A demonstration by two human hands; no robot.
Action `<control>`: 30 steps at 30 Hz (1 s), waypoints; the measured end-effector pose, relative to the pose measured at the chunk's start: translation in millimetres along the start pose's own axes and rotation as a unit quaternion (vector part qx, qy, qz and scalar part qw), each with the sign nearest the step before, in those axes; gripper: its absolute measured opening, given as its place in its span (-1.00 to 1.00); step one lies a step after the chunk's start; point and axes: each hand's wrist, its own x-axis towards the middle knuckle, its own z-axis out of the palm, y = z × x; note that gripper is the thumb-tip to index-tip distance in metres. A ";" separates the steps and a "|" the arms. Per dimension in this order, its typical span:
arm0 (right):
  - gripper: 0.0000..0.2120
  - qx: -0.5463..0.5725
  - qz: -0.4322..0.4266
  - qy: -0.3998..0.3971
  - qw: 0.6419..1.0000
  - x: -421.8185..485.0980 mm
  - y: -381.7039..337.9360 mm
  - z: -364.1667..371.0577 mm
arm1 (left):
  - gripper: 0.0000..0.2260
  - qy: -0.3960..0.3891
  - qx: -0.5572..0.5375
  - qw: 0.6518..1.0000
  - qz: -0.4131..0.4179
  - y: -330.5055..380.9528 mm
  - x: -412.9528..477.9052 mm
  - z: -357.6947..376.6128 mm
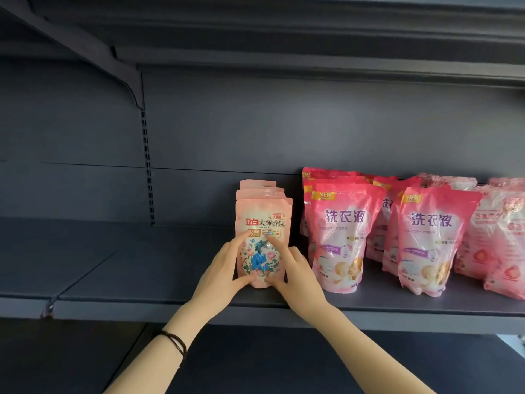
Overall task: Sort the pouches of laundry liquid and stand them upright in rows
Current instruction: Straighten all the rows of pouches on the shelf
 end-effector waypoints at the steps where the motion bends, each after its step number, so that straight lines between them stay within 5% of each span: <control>1: -0.24 0.003 0.004 -0.005 1.000 3.5 0.9 0.3 | -0.24 -0.002 0.001 1.000 -0.005 -0.9 3.3 0.8; 13: -0.28 0.019 0.004 -0.066 0.998 23.7 13.9 -1.0 | -0.24 -0.023 0.046 0.998 -0.029 -7.9 19.4 0.0; 22: -0.66 -0.102 -0.017 -0.050 0.993 -0.7 -0.4 -29.0 | -0.67 0.017 0.239 0.970 -0.040 16.1 4.4 -26.4; 30: -0.75 -0.242 -0.024 -0.151 0.958 10.9 -16.1 -110.5 | -0.74 -0.079 0.390 0.913 0.086 64.7 26.5 -61.7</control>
